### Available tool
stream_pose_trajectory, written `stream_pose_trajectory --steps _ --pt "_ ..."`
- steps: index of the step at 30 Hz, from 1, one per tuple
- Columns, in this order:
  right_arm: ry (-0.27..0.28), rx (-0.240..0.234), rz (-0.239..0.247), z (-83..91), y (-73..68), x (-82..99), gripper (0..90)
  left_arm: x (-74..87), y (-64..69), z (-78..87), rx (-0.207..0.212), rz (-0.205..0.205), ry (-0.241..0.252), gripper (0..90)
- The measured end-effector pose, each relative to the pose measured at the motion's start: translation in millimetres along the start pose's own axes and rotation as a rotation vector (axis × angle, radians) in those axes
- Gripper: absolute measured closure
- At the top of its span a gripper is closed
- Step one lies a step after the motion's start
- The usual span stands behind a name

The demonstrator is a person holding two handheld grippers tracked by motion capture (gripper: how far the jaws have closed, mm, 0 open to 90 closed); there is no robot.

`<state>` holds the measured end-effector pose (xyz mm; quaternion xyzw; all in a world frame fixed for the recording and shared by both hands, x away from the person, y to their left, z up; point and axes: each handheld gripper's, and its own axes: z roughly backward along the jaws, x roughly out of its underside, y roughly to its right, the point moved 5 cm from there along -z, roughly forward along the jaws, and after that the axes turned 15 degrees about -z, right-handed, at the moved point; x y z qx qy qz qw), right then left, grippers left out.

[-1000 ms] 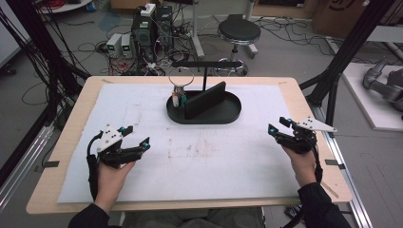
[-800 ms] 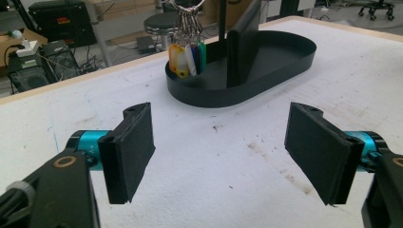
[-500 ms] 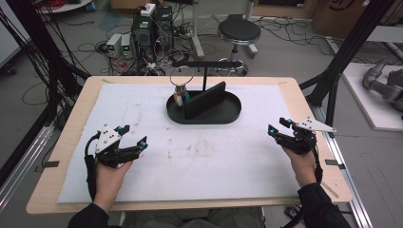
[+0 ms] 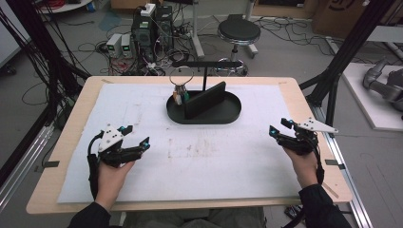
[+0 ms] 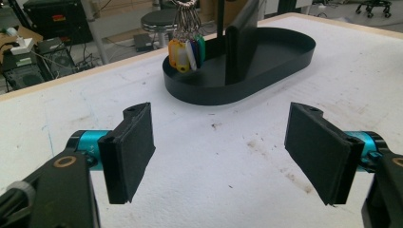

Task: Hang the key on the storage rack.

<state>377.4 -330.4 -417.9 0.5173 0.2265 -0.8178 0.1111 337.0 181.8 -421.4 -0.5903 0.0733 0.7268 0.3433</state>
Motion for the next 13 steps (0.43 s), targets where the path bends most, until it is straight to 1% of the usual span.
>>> stream_pose_trajectory --steps 13 --pt "0.006 -0.001 -0.008 1.3 2.1 -0.6 31.4 1.1 -3.0 -0.4 -0.010 0.003 -0.004 24.9"
